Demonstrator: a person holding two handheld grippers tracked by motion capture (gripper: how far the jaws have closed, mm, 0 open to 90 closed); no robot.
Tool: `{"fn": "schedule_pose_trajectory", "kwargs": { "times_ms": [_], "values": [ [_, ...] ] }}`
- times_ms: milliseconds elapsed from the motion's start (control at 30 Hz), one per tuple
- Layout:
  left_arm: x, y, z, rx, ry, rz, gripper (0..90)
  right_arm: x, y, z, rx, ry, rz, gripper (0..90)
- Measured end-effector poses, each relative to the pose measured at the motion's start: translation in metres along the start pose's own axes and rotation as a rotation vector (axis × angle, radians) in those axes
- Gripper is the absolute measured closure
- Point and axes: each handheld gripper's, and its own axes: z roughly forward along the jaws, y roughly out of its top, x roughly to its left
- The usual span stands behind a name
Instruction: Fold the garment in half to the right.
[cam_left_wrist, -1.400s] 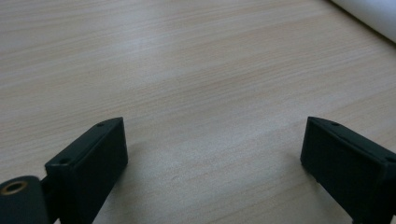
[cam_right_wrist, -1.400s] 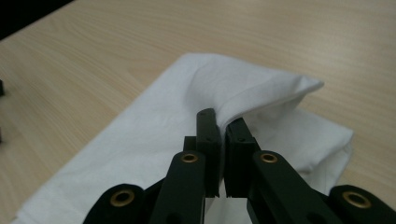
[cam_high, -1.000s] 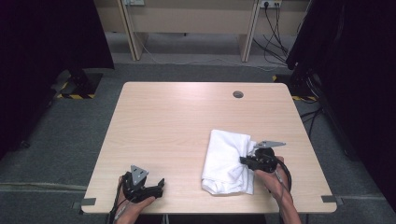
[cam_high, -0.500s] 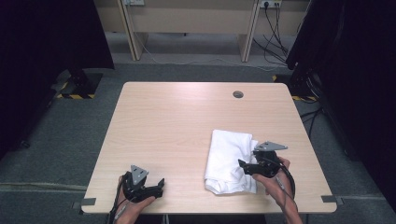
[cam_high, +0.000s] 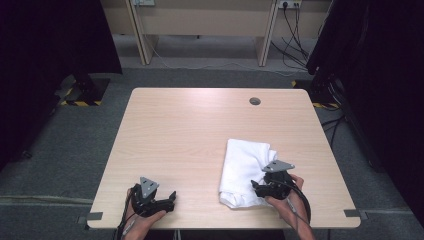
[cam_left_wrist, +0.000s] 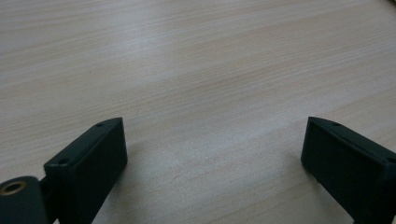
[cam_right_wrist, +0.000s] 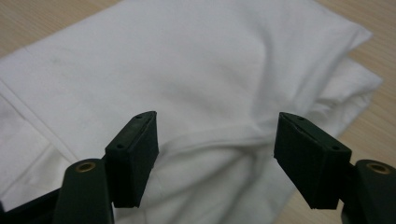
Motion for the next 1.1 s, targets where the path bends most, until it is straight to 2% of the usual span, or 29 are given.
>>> {"fn": "schedule_pose_trajectory", "kwargs": {
  "times_ms": [100,200,267,367,467,567,633,667,733,767,833,867,900,933,1000,1033,1100],
  "values": [
    [0.000,0.000,0.000,0.000,0.000,0.000,5.9,-0.011,-0.009,-0.013,0.018,-0.031,0.022,31.0],
    [0.000,0.000,0.000,0.000,0.001,-0.001,5.8,-0.019,-0.020,-0.022,0.027,-0.041,0.048,29.7],
    [0.000,0.000,0.000,0.000,0.001,-0.001,5.8,-0.023,-0.024,-0.025,-0.001,-0.042,0.076,27.7],
    [0.000,0.000,0.000,0.000,0.002,-0.001,5.8,-0.019,-0.017,-0.025,-0.074,-0.034,0.096,24.3],
    [0.000,0.000,0.000,0.000,0.004,-0.003,5.8,-0.004,-0.002,-0.016,-0.097,0.000,0.076,22.8],
    [0.000,0.000,0.000,-0.001,0.004,-0.003,5.8,0.010,0.008,-0.005,-0.086,0.011,0.051,22.4],
    [0.000,0.000,0.000,0.000,0.003,-0.003,5.8,0.013,0.009,-0.001,-0.079,0.009,0.047,22.2],
    [0.000,0.000,0.000,0.000,0.003,-0.003,5.8,0.018,0.008,0.008,-0.053,-0.006,0.031,22.2],
    [0.000,0.000,0.000,-0.001,0.003,-0.003,5.8,0.018,0.008,0.008,-0.053,-0.006,0.031,22.0],
    [0.000,0.000,0.000,-0.001,0.003,-0.003,5.8,0.018,0.003,0.009,-0.022,-0.027,0.003,22.0],
    [0.000,0.000,0.000,-0.001,0.003,-0.003,5.8,0.018,0.003,0.009,-0.022,-0.027,0.003,24.1],
    [0.001,-0.001,0.000,-0.004,0.004,-0.004,5.8,0.014,-0.003,0.002,-0.022,-0.029,0.003,24.6],
    [0.001,-0.001,0.000,-0.004,0.004,-0.004,5.8,0.014,-0.003,0.002,-0.022,-0.029,0.003,24.6],
    [0.001,-0.001,0.000,-0.004,0.004,-0.004,5.8,0.006,-0.011,-0.011,-0.027,-0.046,0.021,24.6],
    [0.001,-0.001,-0.001,-0.002,0.005,-0.003,5.8,0.006,-0.011,-0.011,-0.027,-0.046,0.021,24.6],
    [0.001,-0.001,-0.001,-0.002,0.005,-0.003,5.8,-0.004,-0.026,-0.022,-0.022,-0.058,0.057,24.6],
    [0.001,-0.001,-0.001,-0.002,0.006,-0.004,5.8,-0.004,-0.026,-0.022,-0.022,-0.058,0.057,24.6]
  ]
}}
